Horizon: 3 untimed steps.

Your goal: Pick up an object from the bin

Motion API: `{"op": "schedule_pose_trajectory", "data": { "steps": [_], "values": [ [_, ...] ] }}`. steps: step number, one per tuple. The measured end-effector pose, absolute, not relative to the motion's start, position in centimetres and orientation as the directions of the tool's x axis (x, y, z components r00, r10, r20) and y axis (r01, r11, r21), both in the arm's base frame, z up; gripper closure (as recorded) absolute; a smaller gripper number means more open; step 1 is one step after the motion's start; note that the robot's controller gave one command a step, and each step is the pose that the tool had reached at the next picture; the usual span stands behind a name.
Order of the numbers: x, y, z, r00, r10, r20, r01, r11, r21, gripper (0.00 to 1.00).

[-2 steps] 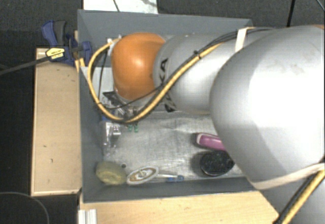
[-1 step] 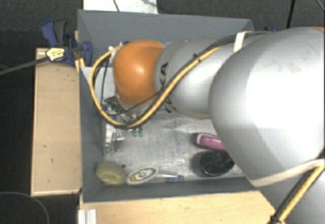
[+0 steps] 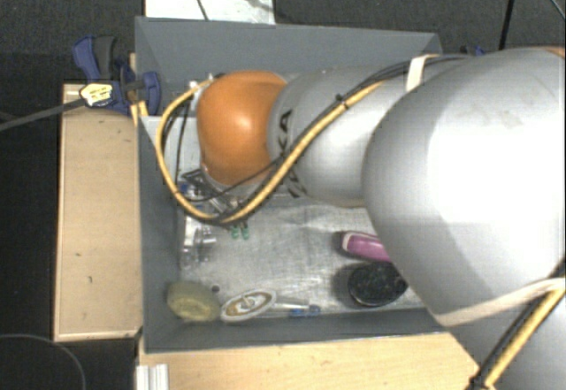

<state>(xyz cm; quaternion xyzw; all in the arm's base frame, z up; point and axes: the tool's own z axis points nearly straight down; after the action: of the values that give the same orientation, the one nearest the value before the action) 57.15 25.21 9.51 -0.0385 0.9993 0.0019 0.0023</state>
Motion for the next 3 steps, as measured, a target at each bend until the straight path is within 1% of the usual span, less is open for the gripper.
{"op": "schedule_pose_trajectory", "data": {
  "steps": [1,2,3],
  "values": [
    [58.2,24.4,19.5,-0.996,-0.085,-0.012,-0.085,0.996,0.004,1.00],
    [58.0,24.4,18.9,-0.997,-0.083,-0.003,-0.083,0.997,0.002,0.00],
    [59.4,24.4,10.0,-0.992,-0.127,-0.017,-0.127,0.992,0.005,0.00]
  ]
}}
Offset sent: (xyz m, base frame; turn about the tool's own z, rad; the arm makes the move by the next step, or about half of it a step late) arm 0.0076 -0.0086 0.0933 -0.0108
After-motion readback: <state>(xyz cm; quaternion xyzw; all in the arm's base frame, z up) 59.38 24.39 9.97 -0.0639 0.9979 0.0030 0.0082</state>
